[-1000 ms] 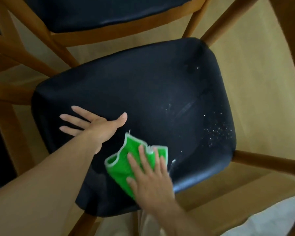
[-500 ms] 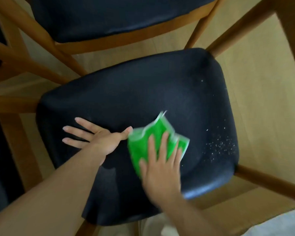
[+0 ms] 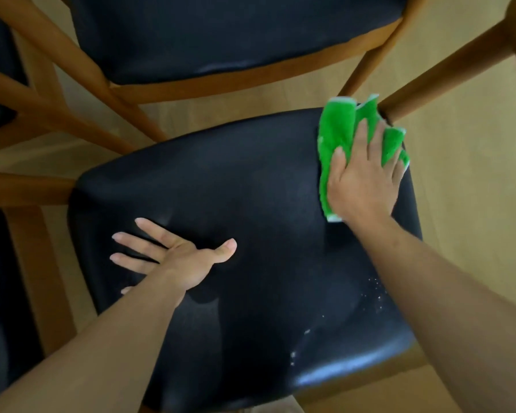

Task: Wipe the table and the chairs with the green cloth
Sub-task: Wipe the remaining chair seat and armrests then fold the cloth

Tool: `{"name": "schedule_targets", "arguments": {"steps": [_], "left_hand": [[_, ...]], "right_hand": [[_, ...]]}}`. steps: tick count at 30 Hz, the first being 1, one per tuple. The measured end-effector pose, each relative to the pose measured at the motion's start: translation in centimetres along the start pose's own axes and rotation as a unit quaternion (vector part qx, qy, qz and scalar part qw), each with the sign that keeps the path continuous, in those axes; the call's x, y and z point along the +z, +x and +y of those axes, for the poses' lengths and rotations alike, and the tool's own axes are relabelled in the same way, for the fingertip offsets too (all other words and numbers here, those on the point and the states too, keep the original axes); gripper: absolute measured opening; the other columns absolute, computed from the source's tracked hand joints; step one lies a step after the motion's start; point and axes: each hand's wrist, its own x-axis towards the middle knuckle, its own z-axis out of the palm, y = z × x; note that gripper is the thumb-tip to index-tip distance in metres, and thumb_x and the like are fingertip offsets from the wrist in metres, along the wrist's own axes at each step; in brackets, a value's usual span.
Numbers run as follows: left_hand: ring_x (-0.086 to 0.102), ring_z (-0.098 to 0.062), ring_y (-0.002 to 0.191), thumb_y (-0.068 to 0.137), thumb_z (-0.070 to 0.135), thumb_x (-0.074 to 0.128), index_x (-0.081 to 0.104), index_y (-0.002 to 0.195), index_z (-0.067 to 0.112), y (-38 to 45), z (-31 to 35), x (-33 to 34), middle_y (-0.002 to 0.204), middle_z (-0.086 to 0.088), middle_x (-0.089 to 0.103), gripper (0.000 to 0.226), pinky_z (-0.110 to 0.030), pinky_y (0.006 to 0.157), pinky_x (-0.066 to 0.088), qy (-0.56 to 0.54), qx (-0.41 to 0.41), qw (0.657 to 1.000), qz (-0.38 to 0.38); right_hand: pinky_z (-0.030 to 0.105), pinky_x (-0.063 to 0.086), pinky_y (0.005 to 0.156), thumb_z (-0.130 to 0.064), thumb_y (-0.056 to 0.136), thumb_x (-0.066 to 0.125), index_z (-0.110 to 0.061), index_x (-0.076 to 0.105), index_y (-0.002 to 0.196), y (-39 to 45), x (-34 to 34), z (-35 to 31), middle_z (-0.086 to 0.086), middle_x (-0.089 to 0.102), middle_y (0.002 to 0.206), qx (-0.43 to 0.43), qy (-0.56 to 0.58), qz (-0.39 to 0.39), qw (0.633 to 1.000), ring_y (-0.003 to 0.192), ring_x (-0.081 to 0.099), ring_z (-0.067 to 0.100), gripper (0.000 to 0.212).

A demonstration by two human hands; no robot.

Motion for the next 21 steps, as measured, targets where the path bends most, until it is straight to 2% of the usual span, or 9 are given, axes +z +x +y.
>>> {"name": "schedule_targets", "arguments": {"steps": [2,4,9,12,13,16,19,21], "left_hand": [[-0.042,-0.040,0.133,0.047,0.087,0.065,-0.053,0.123,0.019,0.1,0.0,0.0,0.136,-0.012,-0.057,0.156,-0.066,0.112,-0.007,0.000,0.000,1.000,0.000],[-0.042,-0.040,0.133,0.047,0.087,0.066,-0.053,0.125,0.019,0.1,0.0,0.0,0.137,-0.012,-0.057,0.157,-0.066,0.112,-0.007,-0.001,-0.002,1.000,0.002],[-0.044,-0.039,0.132,0.047,0.083,0.071,-0.055,0.123,0.019,0.0,0.0,0.0,0.133,-0.011,-0.060,0.160,-0.065,0.111,-0.008,0.001,-0.008,1.000,-0.004],[-0.044,-0.039,0.131,0.047,0.083,0.071,-0.055,0.123,0.018,0.1,0.1,0.2,0.132,-0.011,-0.061,0.161,-0.064,0.111,-0.010,-0.003,-0.012,1.000,-0.002],[-0.044,-0.039,0.131,0.047,0.083,0.071,-0.054,0.124,0.018,0.1,0.1,0.2,0.132,-0.011,-0.061,0.161,-0.064,0.111,-0.011,-0.003,-0.014,1.000,0.002],[-0.045,-0.039,0.131,0.047,0.083,0.071,-0.056,0.119,0.018,0.1,0.1,0.3,0.132,-0.011,-0.061,0.160,-0.065,0.109,-0.012,-0.001,-0.012,1.000,0.007],[-0.043,-0.039,0.132,0.045,0.085,0.070,-0.054,0.124,0.019,0.2,0.2,0.1,0.134,-0.011,-0.060,0.162,-0.066,0.110,-0.010,-0.001,-0.012,1.000,0.006],[-0.041,-0.041,0.133,0.045,0.087,0.068,-0.051,0.129,0.018,0.0,0.1,-0.1,0.137,-0.012,-0.057,0.161,-0.066,0.110,-0.009,0.009,-0.006,1.000,0.009]], "right_hand": [[0.054,0.005,0.116,-0.045,0.100,0.023,-0.019,0.009,0.155,0.9,0.1,-1.4,0.010,0.004,0.162,0.051,0.017,0.013,0.998,0.145,0.007,0.043,0.062],[0.056,0.007,0.116,-0.045,0.101,0.024,-0.016,0.011,0.155,-2.3,0.9,-2.8,0.016,0.006,0.161,0.035,-0.003,0.013,0.999,0.144,0.010,0.046,0.063],[0.060,0.021,0.110,-0.047,0.088,0.039,-0.019,0.032,0.149,-19.8,3.9,-2.3,0.019,0.016,0.158,-0.155,-0.069,-0.095,0.981,0.133,0.034,0.051,0.068],[0.054,0.022,0.107,-0.051,0.091,0.035,-0.029,0.042,0.139,-25.7,5.4,-0.2,0.015,0.017,0.158,-0.232,-0.106,-0.126,0.959,0.127,0.039,0.046,0.054],[0.051,0.021,0.108,-0.053,0.091,0.033,-0.032,0.043,0.137,-25.9,5.6,0.4,0.013,0.023,0.157,-0.245,-0.109,-0.128,0.955,0.126,0.040,0.042,0.052],[0.044,0.023,0.110,-0.055,0.081,0.048,-0.037,0.044,0.139,-23.3,4.8,1.8,0.001,0.040,0.151,-0.290,-0.052,-0.137,0.946,0.136,0.036,0.031,0.060],[0.048,0.030,0.108,-0.049,0.086,0.041,-0.029,0.038,0.145,-17.6,3.2,2.3,0.002,0.031,0.151,-0.280,-0.014,-0.083,0.956,0.129,0.048,0.037,0.062],[0.055,0.029,0.109,-0.046,0.092,0.034,-0.022,0.030,0.148,-12.2,1.5,1.8,0.006,0.025,0.154,-0.209,-0.015,-0.030,0.977,0.130,0.043,0.046,0.061]]}}
